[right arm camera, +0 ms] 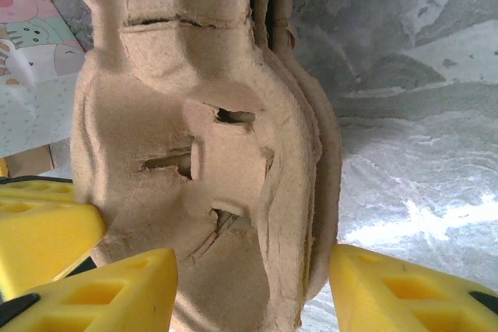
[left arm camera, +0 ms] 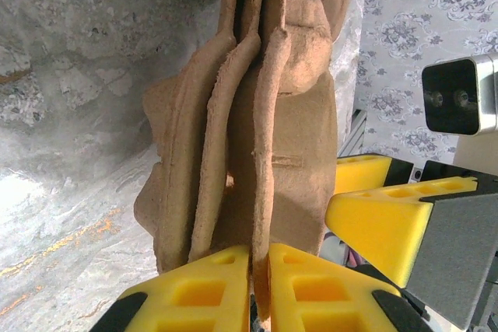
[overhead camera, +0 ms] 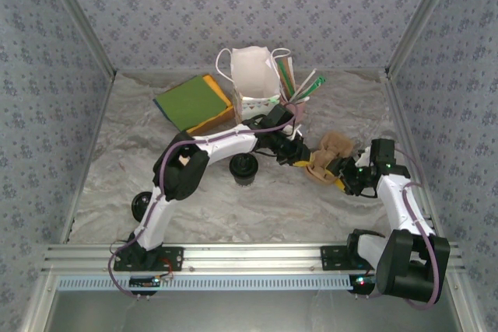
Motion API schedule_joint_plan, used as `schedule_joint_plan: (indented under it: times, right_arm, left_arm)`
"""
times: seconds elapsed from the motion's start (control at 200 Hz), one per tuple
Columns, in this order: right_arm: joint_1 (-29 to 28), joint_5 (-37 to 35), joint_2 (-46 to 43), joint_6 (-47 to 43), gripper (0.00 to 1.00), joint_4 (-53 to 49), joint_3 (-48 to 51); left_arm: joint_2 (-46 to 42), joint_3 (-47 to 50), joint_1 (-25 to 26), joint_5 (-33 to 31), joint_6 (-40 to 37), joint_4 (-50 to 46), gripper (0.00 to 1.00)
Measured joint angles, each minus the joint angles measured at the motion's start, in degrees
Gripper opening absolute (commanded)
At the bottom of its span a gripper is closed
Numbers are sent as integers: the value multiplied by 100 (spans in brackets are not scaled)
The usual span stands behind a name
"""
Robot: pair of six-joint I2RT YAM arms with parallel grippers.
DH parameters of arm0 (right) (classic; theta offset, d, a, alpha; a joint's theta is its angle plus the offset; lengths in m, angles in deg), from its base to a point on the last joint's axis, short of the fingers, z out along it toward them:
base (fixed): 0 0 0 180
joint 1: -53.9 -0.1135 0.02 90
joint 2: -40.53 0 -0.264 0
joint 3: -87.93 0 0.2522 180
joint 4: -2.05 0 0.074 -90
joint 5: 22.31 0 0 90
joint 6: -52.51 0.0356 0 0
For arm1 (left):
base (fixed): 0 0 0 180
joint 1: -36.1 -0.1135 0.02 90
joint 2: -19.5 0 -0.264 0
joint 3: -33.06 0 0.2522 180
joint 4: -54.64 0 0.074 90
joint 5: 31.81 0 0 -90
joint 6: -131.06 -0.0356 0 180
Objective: Pack the takeout coffee
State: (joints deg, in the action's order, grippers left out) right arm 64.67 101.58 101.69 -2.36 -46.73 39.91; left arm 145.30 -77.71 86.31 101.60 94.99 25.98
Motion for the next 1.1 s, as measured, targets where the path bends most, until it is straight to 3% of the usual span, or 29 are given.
schedule_joint_plan:
  times: [0.355,0.62,0.915,0.984,1.099]
  right_arm:
    - [11,0,0,0,62,0,0]
    - [81,15,-116,20,47,-76,-9]
    - [101,46,-160,72,48,-166,-81]
    - [101,44,-162,120,54,-192,-85]
    - [101,44,-173,155,55,-330,-103]
  left_arm:
    - [-219,0,-39,74,107,138,13]
    - [-227,13,-39,74,101,140,12]
    - [-227,13,-39,72,57,114,12]
    - [-227,13,-39,72,57,103,12]
    - [-225,13,-35,74,57,96,12]
